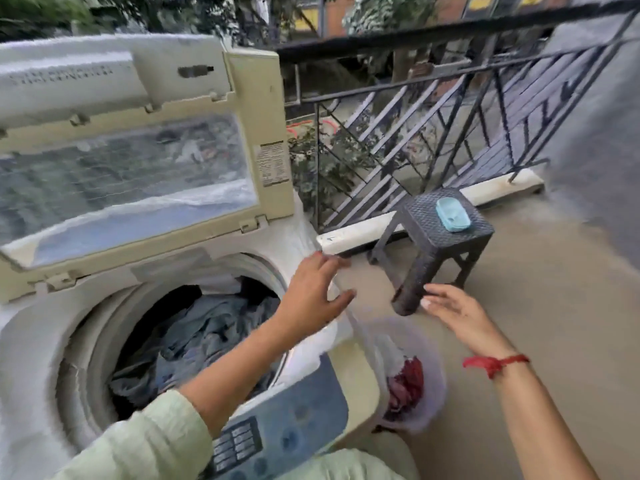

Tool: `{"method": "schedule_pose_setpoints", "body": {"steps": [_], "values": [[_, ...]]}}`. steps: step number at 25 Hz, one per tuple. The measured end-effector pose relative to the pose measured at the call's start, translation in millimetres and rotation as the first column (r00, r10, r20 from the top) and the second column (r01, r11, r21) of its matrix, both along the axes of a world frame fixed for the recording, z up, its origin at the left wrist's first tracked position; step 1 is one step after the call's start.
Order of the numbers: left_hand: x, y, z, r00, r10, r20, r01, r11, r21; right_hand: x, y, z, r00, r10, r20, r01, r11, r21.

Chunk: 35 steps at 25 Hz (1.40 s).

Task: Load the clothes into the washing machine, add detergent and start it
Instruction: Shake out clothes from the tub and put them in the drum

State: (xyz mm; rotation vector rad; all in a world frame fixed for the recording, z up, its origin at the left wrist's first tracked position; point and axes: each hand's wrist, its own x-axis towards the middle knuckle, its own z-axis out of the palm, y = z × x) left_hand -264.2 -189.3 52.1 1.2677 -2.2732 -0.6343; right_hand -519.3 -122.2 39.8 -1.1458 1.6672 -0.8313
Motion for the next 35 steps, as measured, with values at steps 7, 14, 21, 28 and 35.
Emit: {"method": "schedule_pose_setpoints", "body": {"steps": [7, 14, 21, 28, 35], "values": [[-157, -24, -72, 0.7, -0.43, 0.569, 0.284, 0.9, 0.331, -104, 60, -93, 0.985, -0.171, -0.019, 0.169, 0.943, 0.285], [-210, -48, -194, 0.534, -0.562, 0.632, 0.04, 0.763, 0.645, -139, 58, -226, 0.986, -0.154, -0.061, 0.165, 0.88, 0.446], [-219, -26, -367, 0.677, -0.457, 0.577, -0.211, 0.63, 0.747, -131, 31, -400, 0.982, 0.16, -0.103, -0.074, 0.818, 0.57], [-193, -18, -524, 0.691, -0.296, 0.659, -0.334, 0.678, 0.655, -104, -10, -568, 0.69, 0.65, -0.32, -0.442, 0.727, 0.525], [-178, -30, -548, 0.558, -0.352, 0.752, -0.336, 0.732, 0.592, -75, -30, -605, 0.707, 0.667, -0.234, -0.45, 0.68, 0.579]]}}
